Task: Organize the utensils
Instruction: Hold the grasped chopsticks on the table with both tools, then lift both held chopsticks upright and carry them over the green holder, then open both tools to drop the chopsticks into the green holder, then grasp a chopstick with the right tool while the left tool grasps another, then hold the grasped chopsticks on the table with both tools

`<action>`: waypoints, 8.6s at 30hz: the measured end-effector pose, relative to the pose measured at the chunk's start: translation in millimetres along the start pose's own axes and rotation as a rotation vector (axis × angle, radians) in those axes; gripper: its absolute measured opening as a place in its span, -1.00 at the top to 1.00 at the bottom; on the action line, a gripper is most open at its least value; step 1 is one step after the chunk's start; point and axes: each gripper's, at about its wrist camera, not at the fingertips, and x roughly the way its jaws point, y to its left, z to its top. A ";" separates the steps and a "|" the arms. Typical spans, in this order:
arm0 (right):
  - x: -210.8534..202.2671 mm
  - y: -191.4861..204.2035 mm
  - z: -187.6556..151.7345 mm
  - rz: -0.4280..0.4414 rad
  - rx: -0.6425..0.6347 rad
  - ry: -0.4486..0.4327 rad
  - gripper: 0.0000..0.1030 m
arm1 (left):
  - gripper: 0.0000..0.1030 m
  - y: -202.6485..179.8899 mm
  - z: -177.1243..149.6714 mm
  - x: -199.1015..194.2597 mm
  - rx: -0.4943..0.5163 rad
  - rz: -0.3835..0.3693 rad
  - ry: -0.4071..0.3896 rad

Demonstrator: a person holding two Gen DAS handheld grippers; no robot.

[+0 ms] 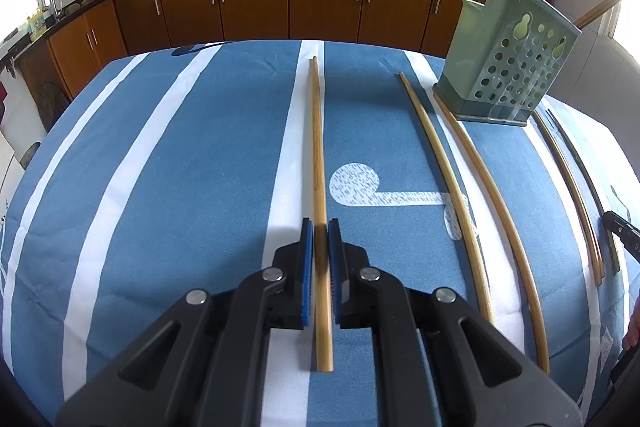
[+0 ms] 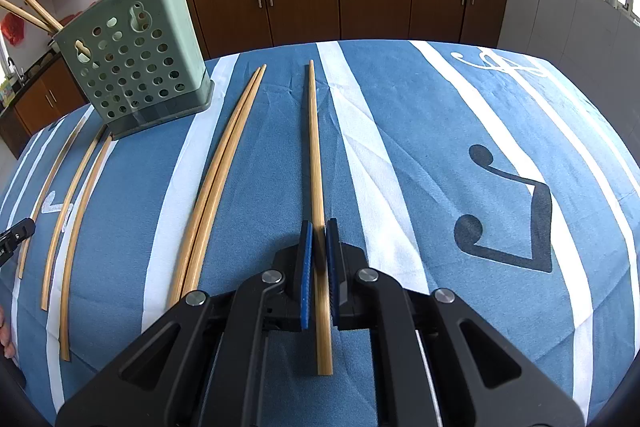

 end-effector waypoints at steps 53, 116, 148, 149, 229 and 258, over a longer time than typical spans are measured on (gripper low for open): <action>-135.9 -10.9 45.4 0.113 0.023 -0.400 0.86 | 0.85 -4.5 41.9 -165.5 -0.038 -0.059 -0.426; -126.5 67.5 163.0 0.297 -0.006 -0.577 0.85 | 0.85 -108.3 200.5 -137.3 -0.064 -0.162 -0.627; -25.1 20.9 12.8 0.170 0.036 0.009 0.63 | -0.22 16.4 -12.8 -96.4 -0.109 0.054 -0.135; -20.0 24.9 12.6 0.174 0.038 0.016 0.63 | -0.22 17.0 -15.7 -93.6 -0.114 0.051 -0.128; -5.3 0.1 -8.7 0.003 0.012 -0.001 0.85 | 0.78 -6.6 -0.5 -7.0 -0.003 0.011 -0.003; -6.6 -1.8 -9.6 0.018 0.024 0.000 0.84 | 0.68 -8.0 -0.7 -6.4 0.014 0.003 -0.002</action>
